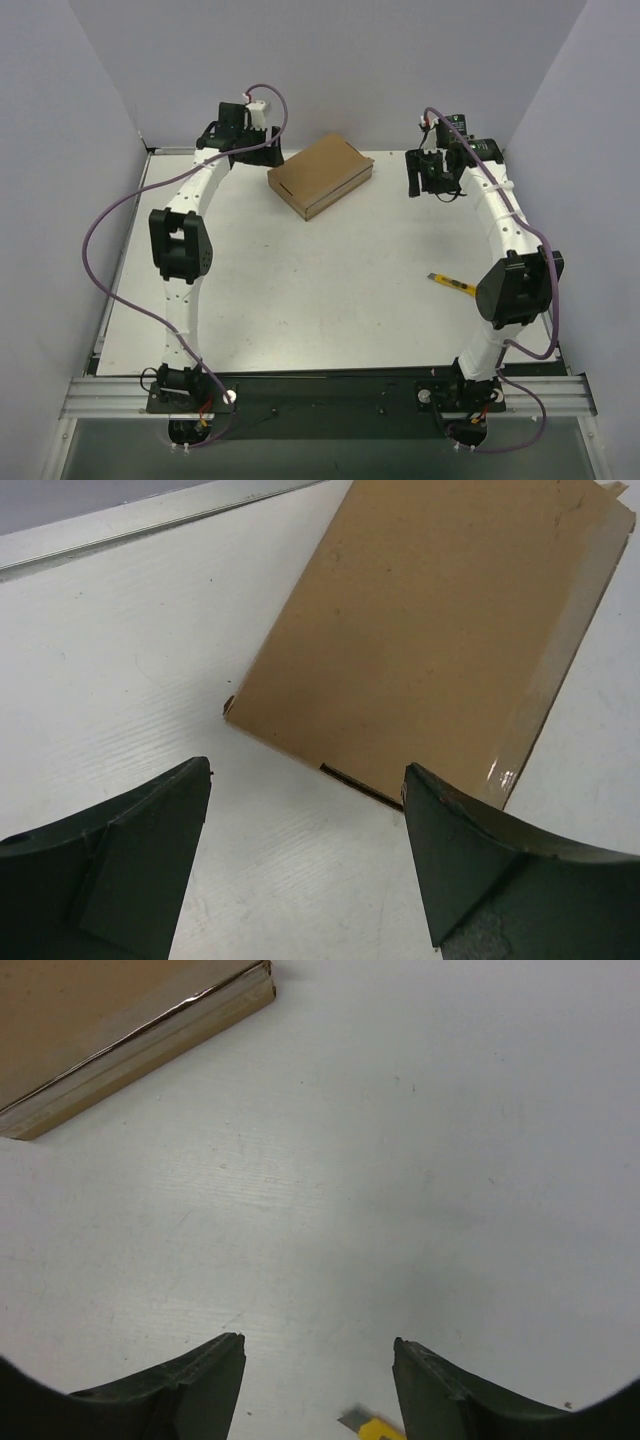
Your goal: Unpack the express box
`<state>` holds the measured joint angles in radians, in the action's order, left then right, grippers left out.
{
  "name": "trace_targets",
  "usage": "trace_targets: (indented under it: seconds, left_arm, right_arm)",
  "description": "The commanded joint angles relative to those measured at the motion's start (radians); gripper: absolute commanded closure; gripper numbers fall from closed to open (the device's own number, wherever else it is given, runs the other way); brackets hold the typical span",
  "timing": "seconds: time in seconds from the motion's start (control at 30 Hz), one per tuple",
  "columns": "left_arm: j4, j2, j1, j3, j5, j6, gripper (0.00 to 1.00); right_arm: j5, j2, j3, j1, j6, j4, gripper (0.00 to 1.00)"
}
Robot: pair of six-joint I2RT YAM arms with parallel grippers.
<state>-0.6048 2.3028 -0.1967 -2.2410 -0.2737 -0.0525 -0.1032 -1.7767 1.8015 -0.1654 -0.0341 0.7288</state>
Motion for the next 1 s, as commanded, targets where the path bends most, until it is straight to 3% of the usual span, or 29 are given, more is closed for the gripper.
trace_targets:
  seconds: [0.0, 0.07, 0.13, 0.27, 0.6, 0.83, 0.97]
  left_arm:
    - [0.006, 0.052, -0.007, -0.126, -0.044, -0.032, 0.13]
    - [0.054, 0.084, -0.012, -0.146, -0.076, -0.043, 0.12]
    - [0.083, 0.104, -0.018, -0.157, -0.108, -0.047, 0.11]
    - [0.125, 0.165, -0.029, -0.19, -0.078, -0.049, 0.1]
    - [0.183, 0.231, -0.001, -0.198, -0.061, -0.023, 0.04]
    - [0.128, 0.193, 0.002, -0.102, -0.162, -0.017, 0.06]
    - [0.089, 0.133, -0.007, 0.044, -0.144, 0.0, 0.11]
  right_arm:
    - [-0.098, -0.03, 0.059, 0.001, 0.02, 0.035, 0.52]
    - [-0.093, -0.035, 0.053, 0.003, 0.017, 0.034, 0.62]
    - [-0.082, -0.043, 0.044, 0.003, 0.019, 0.032, 0.65]
    - [-0.105, -0.056, 0.016, 0.0, 0.017, 0.035, 0.59]
    - [-0.131, -0.164, 0.07, -0.042, 0.007, 0.034, 0.58]
    - [-0.122, -0.242, 0.153, -0.071, -0.001, 0.031, 0.55]
    - [-0.119, -0.263, 0.17, -0.08, -0.001, 0.026, 0.54]
